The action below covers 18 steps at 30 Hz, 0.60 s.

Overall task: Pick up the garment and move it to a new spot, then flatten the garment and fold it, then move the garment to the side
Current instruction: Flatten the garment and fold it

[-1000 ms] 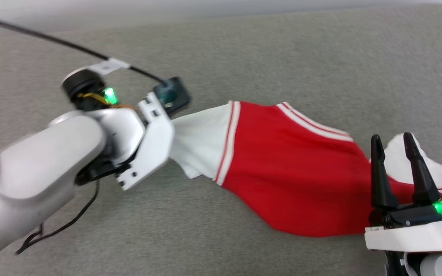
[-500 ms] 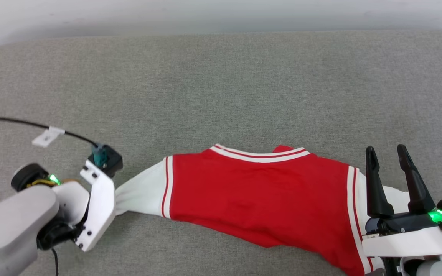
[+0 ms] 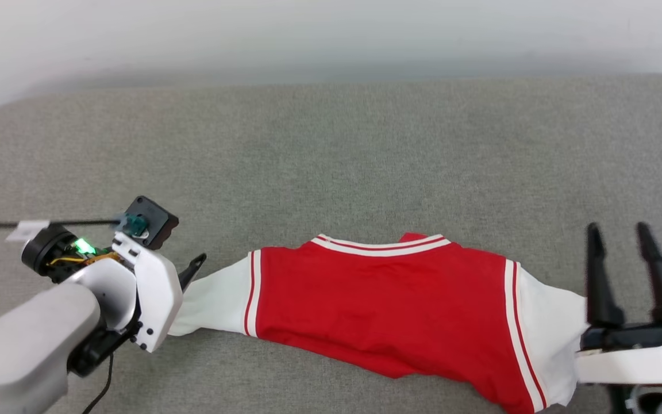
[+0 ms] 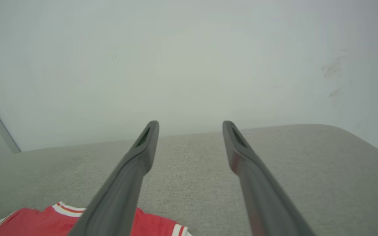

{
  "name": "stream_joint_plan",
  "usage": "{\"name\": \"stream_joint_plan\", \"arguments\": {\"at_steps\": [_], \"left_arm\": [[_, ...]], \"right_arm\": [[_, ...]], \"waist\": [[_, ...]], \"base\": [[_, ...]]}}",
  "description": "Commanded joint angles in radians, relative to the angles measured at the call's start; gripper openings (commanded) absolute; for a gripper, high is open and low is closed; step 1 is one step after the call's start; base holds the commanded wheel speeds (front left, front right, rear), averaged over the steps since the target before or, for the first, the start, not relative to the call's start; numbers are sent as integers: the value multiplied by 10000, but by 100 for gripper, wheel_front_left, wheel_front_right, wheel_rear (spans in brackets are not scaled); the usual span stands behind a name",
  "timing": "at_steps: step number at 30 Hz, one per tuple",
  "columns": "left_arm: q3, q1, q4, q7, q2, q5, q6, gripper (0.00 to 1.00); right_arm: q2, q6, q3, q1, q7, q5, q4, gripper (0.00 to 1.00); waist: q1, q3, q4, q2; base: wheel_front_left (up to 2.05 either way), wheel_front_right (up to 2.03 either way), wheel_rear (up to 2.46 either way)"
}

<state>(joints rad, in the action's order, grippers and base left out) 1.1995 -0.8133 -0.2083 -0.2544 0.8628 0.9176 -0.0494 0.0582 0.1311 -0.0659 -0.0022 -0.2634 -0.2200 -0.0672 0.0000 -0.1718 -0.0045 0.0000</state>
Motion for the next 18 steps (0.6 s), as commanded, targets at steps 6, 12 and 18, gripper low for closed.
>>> {"name": "stream_joint_plan", "arguments": {"at_steps": [6,12,18], "left_arm": [[-710,1097,717,2873,-25,-659,-1860,100],[-1522,2297,1462,4843,-126,-785,-3832,100],[-2807,3467,2394,5200,-407,-1250,-5349,100]], "right_arm": [[1480,-7,-388,-713,392,206,-12,100],[4116,-7,495,-1269,3255,-513,-115,100],[6910,-7,1751,-1646,6791,-2623,-224,100]], "waist": [[0,629,150,0],[0,772,291,0],[0,542,490,0]], "base": [[0,0,0],[0,0,0],[0,0,0]]}}
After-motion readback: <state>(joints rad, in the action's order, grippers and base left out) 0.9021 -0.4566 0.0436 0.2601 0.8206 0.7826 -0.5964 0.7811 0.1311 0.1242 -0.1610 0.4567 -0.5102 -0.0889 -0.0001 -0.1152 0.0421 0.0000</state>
